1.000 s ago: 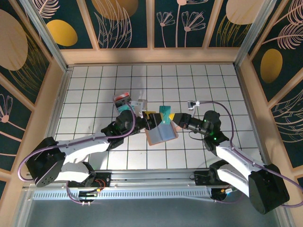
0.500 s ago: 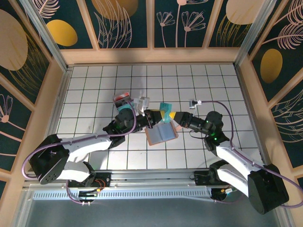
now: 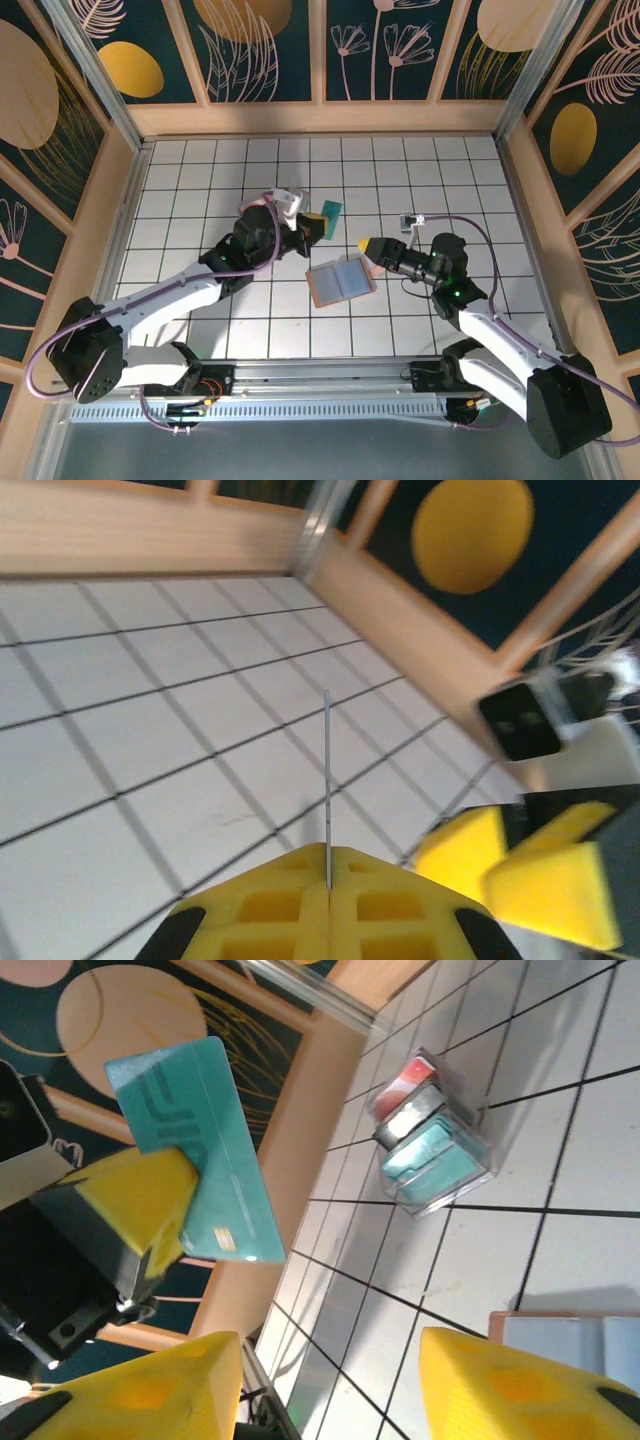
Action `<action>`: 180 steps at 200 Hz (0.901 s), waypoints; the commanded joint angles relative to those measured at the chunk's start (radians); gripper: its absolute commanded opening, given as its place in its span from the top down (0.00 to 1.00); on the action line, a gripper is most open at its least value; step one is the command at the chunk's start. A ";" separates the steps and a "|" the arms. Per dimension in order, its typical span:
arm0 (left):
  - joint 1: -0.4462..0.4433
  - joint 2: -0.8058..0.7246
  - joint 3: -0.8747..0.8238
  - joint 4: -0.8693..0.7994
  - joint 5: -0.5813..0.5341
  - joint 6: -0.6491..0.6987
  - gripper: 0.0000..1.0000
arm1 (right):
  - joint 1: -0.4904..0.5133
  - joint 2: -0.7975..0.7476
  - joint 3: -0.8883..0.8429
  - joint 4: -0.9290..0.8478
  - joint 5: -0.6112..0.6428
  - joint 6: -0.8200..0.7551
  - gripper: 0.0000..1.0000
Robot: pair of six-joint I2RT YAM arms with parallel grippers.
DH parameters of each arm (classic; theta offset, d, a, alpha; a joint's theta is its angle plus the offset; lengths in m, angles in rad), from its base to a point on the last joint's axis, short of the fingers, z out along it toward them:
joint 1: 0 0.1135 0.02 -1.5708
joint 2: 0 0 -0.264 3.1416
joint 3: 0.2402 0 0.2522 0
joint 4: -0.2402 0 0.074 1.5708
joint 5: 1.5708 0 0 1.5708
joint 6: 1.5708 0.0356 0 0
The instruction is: Take the credit cards out of the card holder
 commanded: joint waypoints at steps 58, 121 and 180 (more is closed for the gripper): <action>0.191 0.032 0.156 -0.436 -0.113 0.698 1.00 | 0.000 -0.085 0.095 -0.387 0.293 -0.141 0.40; 0.278 0.131 0.283 -0.627 -0.084 0.995 1.00 | 0.000 -0.153 0.110 -0.526 0.426 -0.151 0.37; 0.340 0.125 0.215 -0.633 -0.041 1.196 1.00 | -0.001 -0.175 0.109 -0.585 0.493 -0.122 0.35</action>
